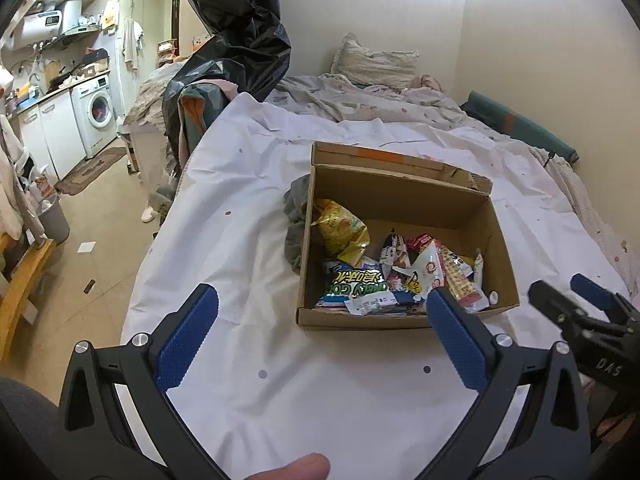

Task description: Organize snacks

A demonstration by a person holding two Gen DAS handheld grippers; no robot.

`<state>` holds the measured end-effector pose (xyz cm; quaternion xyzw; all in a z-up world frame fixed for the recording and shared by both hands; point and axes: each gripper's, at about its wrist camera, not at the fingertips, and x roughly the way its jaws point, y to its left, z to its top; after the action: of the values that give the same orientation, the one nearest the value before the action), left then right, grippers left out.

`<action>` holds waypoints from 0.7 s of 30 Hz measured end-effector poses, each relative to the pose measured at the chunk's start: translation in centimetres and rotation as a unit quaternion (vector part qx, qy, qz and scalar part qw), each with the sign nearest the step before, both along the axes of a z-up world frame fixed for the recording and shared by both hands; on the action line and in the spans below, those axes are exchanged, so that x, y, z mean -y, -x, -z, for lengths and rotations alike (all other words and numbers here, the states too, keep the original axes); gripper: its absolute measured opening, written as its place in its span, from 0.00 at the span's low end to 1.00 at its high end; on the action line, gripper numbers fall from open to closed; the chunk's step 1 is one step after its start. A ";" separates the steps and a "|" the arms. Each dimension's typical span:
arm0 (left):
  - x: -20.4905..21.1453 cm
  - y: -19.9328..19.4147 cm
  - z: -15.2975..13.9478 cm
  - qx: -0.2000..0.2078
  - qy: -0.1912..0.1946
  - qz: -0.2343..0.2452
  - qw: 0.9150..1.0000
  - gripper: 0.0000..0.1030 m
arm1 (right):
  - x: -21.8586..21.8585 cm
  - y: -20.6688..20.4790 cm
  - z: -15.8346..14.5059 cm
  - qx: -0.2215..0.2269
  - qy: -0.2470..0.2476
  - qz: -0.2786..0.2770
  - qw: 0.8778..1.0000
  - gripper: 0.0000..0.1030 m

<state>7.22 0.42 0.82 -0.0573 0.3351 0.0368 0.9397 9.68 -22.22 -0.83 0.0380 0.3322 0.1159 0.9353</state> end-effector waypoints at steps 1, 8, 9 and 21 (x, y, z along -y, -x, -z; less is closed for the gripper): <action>0.0 0.0 -0.1 0.001 0.000 0.001 1.000 1.00 | -0.1 0.0 0.0 0.001 0.002 0.000 1.000 1.00; 0.2 -0.2 0.0 -0.001 -0.002 0.003 1.000 1.00 | -0.2 0.0 0.1 0.001 0.008 0.001 1.000 1.00; 0.2 -0.2 0.0 -0.001 -0.002 0.003 1.000 1.00 | -0.2 0.0 0.1 0.002 0.009 0.002 1.000 1.00; 0.2 -0.1 0.2 -0.004 -0.004 0.005 1.000 1.00 | -0.1 -0.1 0.2 0.002 0.008 0.005 1.000 1.00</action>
<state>7.29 0.26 0.64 -0.0518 0.3388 0.0335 0.9388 9.73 -22.12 -1.01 0.0318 0.3314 0.1083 0.9367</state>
